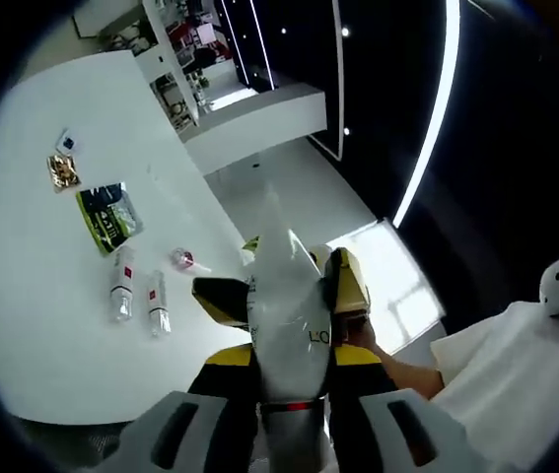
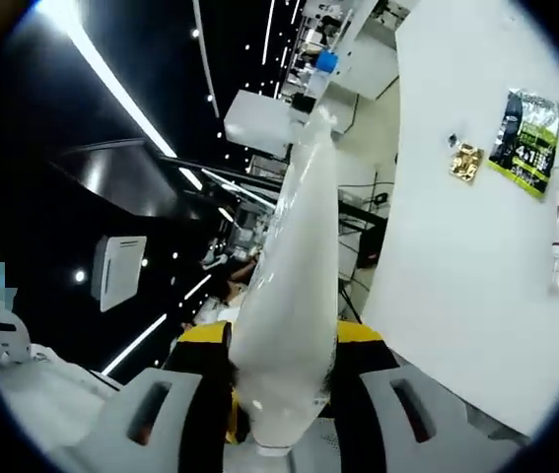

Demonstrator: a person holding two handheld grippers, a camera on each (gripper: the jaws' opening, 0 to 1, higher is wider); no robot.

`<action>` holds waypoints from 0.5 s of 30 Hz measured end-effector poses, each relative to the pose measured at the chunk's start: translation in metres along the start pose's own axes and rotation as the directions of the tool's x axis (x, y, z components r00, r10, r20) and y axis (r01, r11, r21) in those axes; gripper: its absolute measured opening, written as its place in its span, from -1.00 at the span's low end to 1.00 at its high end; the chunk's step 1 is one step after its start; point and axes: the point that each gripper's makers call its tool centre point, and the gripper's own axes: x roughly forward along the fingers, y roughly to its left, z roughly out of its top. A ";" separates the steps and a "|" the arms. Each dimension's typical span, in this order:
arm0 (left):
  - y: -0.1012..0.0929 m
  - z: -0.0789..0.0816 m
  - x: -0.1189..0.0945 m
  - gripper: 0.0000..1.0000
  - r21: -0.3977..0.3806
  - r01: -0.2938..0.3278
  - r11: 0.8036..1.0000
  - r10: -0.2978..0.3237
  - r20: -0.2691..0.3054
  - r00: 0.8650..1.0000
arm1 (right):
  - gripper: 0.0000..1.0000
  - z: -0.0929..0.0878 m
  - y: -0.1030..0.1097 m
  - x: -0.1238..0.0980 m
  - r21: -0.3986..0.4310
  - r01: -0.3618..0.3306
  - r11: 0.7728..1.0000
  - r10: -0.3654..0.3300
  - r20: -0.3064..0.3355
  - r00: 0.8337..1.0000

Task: Arrange the skincare products in the storage area until every visible bottle or jar stands upright without overlapping.

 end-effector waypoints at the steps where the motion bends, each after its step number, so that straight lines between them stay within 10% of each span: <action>1: 0.000 0.000 0.000 -0.49 0.000 -0.001 1.000 0.001 0.002 1.000 | -0.29 0.000 0.001 0.000 -0.002 0.000 1.000 0.000 -0.002 1.000; 15: -0.004 0.000 -0.002 -0.52 0.010 0.002 1.000 -0.002 0.010 1.000 | -0.65 -0.001 0.007 -0.003 -0.026 -0.047 0.999 0.047 -0.009 0.999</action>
